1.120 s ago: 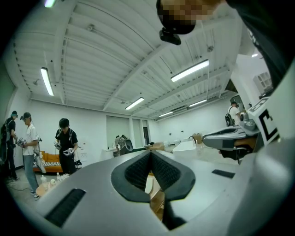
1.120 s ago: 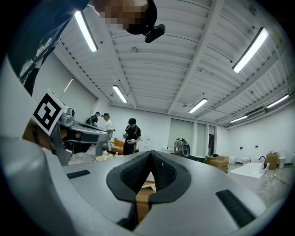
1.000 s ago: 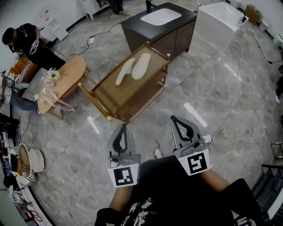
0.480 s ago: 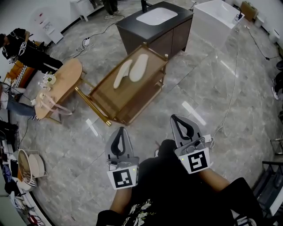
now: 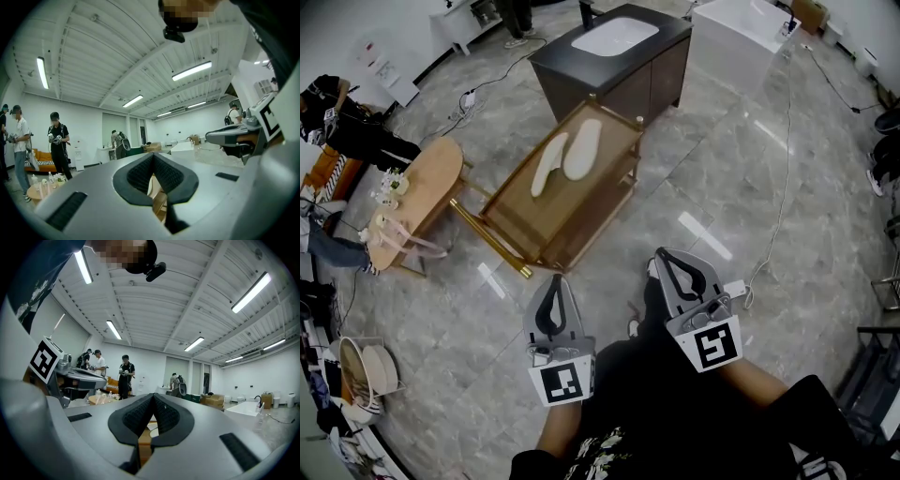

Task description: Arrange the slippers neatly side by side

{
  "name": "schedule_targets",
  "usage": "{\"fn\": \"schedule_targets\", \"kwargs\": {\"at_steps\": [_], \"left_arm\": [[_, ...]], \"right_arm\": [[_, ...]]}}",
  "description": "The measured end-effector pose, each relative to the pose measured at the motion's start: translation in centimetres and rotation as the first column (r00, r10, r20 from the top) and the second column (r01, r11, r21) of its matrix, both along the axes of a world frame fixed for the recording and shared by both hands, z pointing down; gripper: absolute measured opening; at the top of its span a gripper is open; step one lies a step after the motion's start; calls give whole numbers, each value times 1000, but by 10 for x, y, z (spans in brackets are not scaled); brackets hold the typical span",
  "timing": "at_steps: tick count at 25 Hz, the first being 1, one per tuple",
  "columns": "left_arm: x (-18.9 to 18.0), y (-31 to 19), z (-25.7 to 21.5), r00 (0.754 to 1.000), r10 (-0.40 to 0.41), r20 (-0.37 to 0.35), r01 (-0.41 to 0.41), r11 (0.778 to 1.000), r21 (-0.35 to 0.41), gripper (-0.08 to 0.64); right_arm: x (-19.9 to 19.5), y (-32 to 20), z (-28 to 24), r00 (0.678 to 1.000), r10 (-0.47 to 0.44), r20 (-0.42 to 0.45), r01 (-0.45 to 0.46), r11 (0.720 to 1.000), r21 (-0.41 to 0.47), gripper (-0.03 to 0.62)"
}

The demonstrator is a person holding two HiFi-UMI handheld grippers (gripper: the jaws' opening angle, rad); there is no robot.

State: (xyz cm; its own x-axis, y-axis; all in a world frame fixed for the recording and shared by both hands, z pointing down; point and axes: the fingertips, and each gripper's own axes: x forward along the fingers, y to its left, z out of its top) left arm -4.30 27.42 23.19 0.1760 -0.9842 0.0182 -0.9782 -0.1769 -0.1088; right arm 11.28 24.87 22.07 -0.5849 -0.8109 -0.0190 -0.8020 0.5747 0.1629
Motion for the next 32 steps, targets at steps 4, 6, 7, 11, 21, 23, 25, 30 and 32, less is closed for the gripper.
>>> {"fn": "schedule_targets", "kwargs": {"at_steps": [4,6,7,11,21,23,25,30,32], "left_arm": [[-7,-7,5,1000,-4,5,4,1000,-14,2],[-9,-9,5,1000,-13,7,13,1000,-10,2],[-9,-10,5,1000,-17,6,17,1000,-9,2],[-12,-10,6,999,-35,12,35,999,-23,2],[-22,-35,20,999,-49,4,49,996,-72,2],[-25,-43,20,999,-53,0,53,996,-76,2],[-27,-53,19,998,-58,2,58,995,-78,2],[-26,-76,19,998,-60,16,61,995,-81,2],[-29,-88,18,998,-63,30,65,994,-84,2]], "right_arm": [[-5,-4,4,1000,-9,-7,9,1000,-4,-9],[-6,-7,6,1000,-14,-11,14,1000,-8,-9],[-6,-8,9,1000,-17,-10,16,1000,-19,-9],[-10,-11,16,999,-41,-20,40,998,-51,-9],[-20,-43,28,998,-62,-33,59,995,-77,-9],[-24,-51,26,997,-68,-31,66,995,-70,-9],[-26,-60,25,997,-77,-32,74,995,-70,-9],[-28,-86,28,996,-88,-23,86,993,-83,-9],[-30,-99,27,995,-96,-13,94,993,-77,-9]]}}
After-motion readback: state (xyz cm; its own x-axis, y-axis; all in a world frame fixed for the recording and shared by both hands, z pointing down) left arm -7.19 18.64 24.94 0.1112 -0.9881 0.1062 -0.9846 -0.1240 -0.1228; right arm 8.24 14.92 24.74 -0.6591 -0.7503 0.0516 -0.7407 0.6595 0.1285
